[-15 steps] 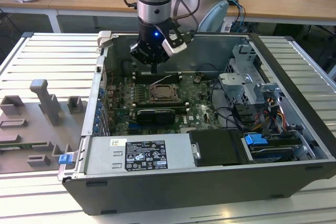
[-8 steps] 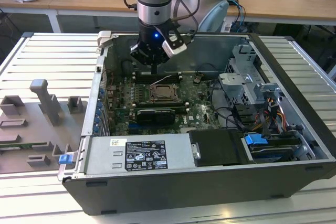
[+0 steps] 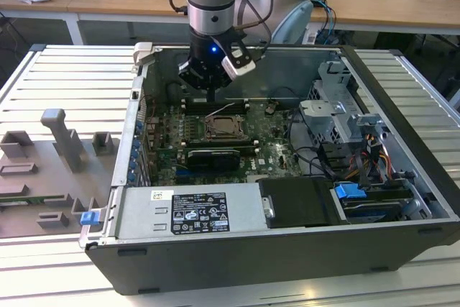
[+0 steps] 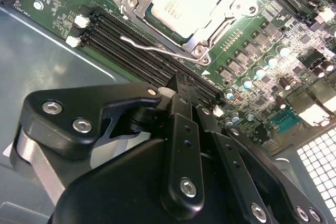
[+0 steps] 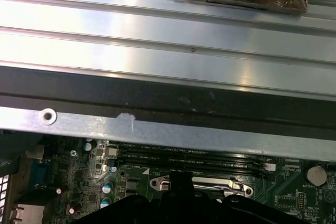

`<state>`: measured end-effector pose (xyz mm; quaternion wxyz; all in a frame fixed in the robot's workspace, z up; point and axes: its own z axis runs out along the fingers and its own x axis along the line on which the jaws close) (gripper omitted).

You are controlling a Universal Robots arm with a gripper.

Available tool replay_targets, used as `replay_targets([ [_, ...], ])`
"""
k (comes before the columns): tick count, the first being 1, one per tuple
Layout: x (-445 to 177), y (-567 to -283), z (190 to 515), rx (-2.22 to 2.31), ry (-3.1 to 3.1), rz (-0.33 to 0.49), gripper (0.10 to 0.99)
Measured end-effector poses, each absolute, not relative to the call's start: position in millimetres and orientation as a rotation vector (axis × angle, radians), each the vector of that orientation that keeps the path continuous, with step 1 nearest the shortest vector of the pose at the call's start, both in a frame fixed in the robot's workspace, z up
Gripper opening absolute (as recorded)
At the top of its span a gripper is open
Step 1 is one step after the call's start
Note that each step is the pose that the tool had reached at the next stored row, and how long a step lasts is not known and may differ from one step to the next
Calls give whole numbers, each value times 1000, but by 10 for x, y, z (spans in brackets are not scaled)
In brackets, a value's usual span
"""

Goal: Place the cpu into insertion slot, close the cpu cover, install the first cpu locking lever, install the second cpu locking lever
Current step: 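Install the first cpu locking lever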

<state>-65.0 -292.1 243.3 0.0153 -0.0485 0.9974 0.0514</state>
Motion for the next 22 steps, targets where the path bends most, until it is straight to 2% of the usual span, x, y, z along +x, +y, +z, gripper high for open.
replay_targets([
  [6, -650, -2922, 2412, -151, 3103, 164, 106],
  [9, -643, -2921, 2383, -150, 3100, 192, 106],
  [22, -484, -2921, 2311, -126, 3101, 191, 106],
])
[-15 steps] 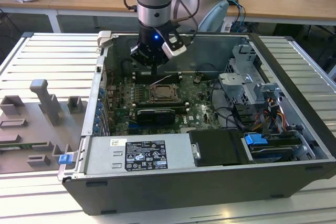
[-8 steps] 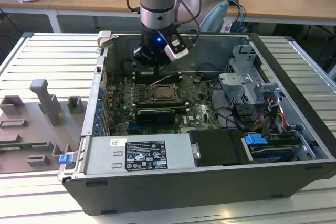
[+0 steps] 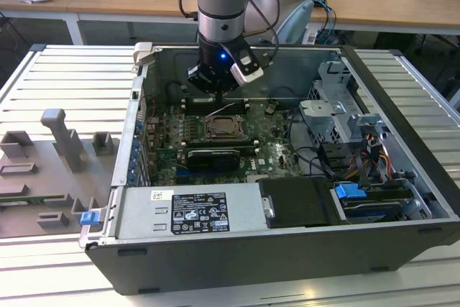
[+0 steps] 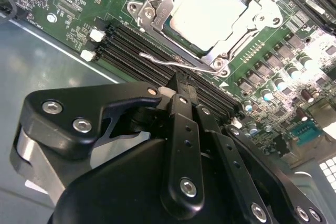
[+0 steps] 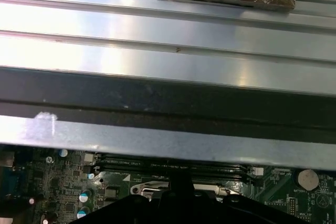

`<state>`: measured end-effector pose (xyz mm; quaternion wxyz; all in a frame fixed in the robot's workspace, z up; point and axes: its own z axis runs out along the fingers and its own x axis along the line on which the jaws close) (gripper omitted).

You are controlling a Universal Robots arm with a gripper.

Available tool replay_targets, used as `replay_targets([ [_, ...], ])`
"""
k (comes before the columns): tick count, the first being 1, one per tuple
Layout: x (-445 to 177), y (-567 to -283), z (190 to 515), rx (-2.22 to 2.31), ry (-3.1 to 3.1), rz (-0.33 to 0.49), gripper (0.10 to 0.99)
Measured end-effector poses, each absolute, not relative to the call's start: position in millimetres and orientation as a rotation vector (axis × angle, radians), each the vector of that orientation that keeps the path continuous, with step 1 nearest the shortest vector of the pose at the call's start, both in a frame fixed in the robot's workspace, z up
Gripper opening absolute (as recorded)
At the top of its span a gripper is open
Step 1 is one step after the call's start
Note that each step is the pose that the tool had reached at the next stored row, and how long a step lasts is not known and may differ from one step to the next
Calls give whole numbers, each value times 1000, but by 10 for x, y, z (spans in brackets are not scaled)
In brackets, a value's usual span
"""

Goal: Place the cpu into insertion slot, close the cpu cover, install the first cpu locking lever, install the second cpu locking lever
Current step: 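Install the first cpu locking lever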

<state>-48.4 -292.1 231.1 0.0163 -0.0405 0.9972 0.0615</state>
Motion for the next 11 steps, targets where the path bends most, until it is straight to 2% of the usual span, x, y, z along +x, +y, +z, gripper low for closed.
replay_targets([
  [11, -470, -2921, 2285, -126, 3101, 191, 106],
])
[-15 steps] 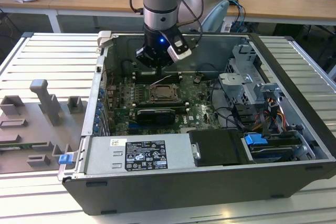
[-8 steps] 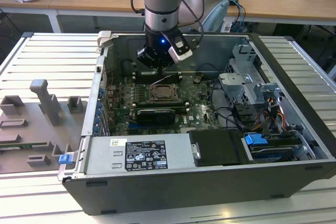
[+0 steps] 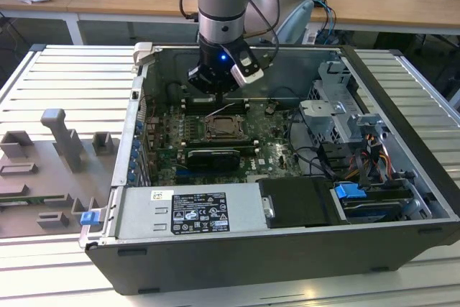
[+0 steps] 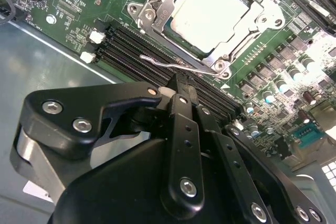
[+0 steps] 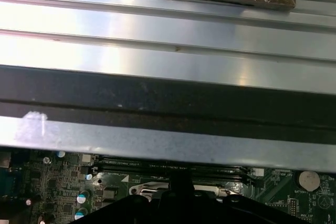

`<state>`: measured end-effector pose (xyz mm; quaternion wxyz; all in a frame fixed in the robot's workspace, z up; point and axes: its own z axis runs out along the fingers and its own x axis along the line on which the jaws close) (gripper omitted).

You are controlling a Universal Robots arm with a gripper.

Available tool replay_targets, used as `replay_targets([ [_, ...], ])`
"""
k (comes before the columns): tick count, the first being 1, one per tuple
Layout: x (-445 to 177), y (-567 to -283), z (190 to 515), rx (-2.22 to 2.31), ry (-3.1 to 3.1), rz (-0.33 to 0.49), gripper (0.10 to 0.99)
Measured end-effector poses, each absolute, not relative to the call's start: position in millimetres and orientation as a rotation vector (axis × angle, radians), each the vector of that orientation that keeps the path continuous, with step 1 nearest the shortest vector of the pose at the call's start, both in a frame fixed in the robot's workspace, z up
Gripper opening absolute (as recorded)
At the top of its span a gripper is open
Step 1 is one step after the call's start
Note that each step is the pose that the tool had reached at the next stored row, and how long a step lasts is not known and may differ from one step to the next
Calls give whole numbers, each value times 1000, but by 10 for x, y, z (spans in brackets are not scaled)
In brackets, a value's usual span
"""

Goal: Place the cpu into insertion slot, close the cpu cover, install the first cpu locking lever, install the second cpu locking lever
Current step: 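Install the first cpu locking lever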

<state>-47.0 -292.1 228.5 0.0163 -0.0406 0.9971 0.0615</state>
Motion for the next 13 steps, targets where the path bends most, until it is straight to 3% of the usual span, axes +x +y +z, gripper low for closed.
replay_targets([
  [13, -367, -2913, 2221, -126, 3101, 191, 106],
])
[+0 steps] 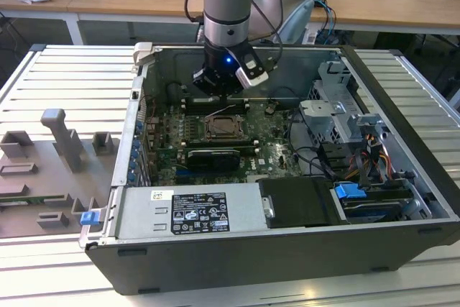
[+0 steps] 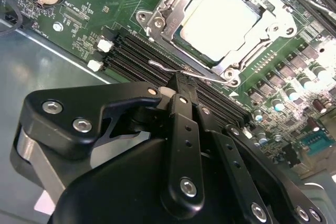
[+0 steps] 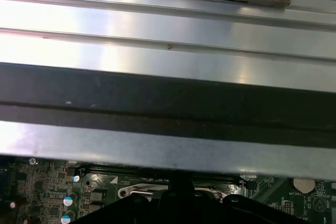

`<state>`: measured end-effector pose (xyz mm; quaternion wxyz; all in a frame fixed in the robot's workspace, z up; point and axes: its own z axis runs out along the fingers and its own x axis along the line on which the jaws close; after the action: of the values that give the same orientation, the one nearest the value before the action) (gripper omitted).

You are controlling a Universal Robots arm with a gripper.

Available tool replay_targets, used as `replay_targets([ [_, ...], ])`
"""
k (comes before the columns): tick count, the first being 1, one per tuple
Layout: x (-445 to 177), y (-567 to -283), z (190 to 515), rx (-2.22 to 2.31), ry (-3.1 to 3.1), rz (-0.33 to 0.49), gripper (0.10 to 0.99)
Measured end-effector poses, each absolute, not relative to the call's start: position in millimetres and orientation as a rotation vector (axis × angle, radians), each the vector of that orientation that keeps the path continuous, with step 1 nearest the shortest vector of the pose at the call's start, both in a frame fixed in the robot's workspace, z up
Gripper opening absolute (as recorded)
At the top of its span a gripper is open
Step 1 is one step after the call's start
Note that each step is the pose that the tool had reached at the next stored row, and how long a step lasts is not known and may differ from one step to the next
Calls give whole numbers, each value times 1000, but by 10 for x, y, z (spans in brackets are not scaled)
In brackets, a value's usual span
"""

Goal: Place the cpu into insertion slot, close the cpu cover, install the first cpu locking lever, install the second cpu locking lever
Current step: 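Install the first cpu locking lever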

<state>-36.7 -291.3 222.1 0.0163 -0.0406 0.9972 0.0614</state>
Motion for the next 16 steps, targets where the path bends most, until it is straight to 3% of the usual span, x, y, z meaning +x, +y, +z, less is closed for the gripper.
replay_targets([
  [16, -258, -2908, 2153, -124, 3101, 191, 106],
])
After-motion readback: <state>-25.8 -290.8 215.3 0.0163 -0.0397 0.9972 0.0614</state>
